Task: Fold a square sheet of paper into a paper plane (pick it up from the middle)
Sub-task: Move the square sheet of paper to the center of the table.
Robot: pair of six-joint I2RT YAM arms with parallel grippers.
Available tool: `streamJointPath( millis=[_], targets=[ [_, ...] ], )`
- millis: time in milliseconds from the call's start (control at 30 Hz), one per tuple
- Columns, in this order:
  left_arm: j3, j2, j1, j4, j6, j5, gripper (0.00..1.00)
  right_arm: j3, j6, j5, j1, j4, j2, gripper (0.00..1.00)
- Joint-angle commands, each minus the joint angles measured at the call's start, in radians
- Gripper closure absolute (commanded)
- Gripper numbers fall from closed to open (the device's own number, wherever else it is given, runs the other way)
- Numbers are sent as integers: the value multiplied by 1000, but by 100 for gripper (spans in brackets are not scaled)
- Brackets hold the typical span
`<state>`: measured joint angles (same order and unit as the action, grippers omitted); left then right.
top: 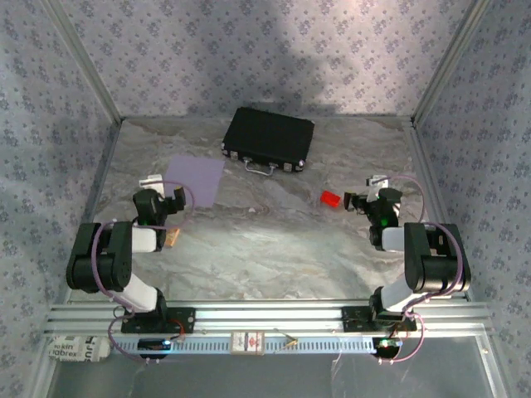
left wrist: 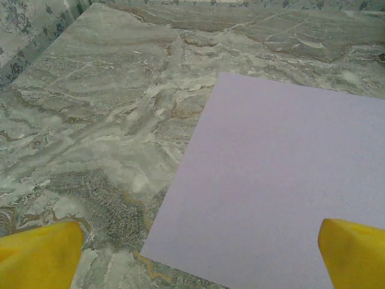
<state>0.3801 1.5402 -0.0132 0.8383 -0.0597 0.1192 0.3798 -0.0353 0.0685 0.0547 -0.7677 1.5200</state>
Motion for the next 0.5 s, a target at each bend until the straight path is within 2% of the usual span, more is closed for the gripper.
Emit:
streamJointPath(
  millis=[0, 67, 167, 467],
  targets=[
    [19, -3, 2, 10, 15, -12, 0, 17, -10, 5, -1, -10, -5, 1],
    [18, -3, 1, 9, 16, -15, 0, 17, -9, 5, -1, -10, -4, 1],
    [28, -2, 1, -10, 40, -76, 0, 16, -9, 6, 0, -10, -3, 1],
    [29, 0, -4, -10, 34, -78, 0, 18, -8, 7, 0, -10, -3, 1]
  ],
)
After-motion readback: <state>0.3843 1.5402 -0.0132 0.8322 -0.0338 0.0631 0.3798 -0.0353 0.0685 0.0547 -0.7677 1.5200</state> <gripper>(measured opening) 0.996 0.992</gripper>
